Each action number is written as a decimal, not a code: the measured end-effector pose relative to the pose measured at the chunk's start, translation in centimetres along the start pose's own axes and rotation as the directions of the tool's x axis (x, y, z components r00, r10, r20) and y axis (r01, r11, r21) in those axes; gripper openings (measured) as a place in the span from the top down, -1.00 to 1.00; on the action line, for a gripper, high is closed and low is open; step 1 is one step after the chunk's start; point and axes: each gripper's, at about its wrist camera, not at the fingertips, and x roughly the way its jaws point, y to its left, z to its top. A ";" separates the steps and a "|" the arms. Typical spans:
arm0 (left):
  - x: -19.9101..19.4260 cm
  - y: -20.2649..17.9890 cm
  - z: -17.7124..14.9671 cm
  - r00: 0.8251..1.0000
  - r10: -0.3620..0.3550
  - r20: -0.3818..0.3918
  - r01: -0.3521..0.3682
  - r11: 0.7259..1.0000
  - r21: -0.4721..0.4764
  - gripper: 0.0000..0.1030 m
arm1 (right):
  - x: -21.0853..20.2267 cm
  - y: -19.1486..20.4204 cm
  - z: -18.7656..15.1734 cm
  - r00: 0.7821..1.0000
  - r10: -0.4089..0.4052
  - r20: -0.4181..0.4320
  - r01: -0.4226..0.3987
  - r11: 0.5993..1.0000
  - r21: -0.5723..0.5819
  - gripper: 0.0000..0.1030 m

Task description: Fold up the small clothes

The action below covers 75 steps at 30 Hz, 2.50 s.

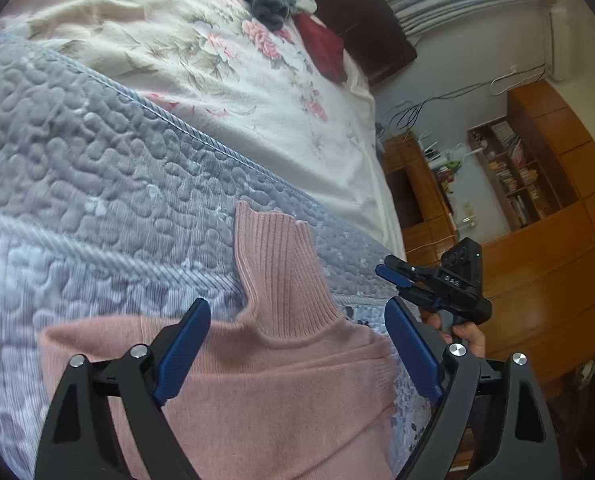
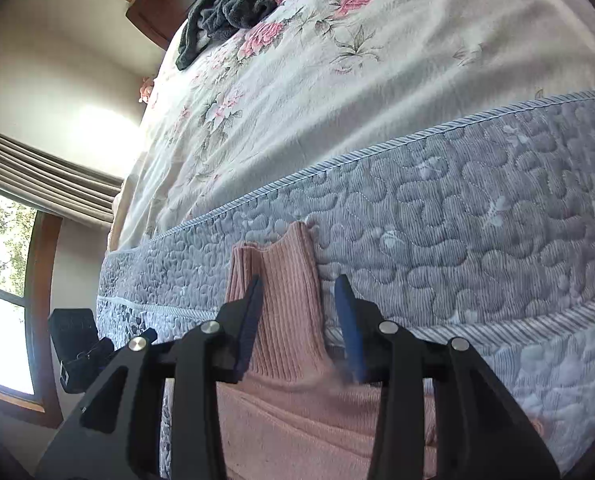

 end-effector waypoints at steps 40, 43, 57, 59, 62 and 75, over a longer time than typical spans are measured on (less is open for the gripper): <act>-0.1 -8.2 1.1 1.000 0.007 0.012 -0.010 0.945 0.327 0.89 | -4.5 5.7 -3.6 0.987 0.109 0.122 -0.069 0.953 -0.295 0.82; -2.2 -10.3 -1.0 1.000 0.004 -0.002 -0.003 0.932 0.363 0.89 | -6.8 6.5 -6.2 0.984 0.132 0.120 -0.090 0.947 -0.309 0.82; -4.4 -7.5 -13.8 0.976 0.137 -0.167 -0.066 0.925 0.375 0.89 | -5.8 5.8 -20.7 0.996 0.071 -0.058 -0.087 0.935 -0.344 0.82; -4.1 -6.0 -16.0 0.963 0.179 -0.202 -0.098 0.929 0.357 0.88 | -4.6 5.4 -22.7 0.992 0.040 -0.116 -0.079 0.931 -0.356 0.80; -4.3 -4.3 -18.7 0.944 0.222 -0.243 -0.133 0.932 0.337 0.90 | -3.7 4.7 -24.8 0.980 -0.010 -0.197 -0.061 0.935 -0.349 0.69; -0.8 -2.4 -19.8 0.930 0.246 -0.273 -0.212 0.966 0.147 0.79 | -1.6 2.1 -25.5 0.983 -0.013 -0.185 0.005 0.999 -0.040 0.81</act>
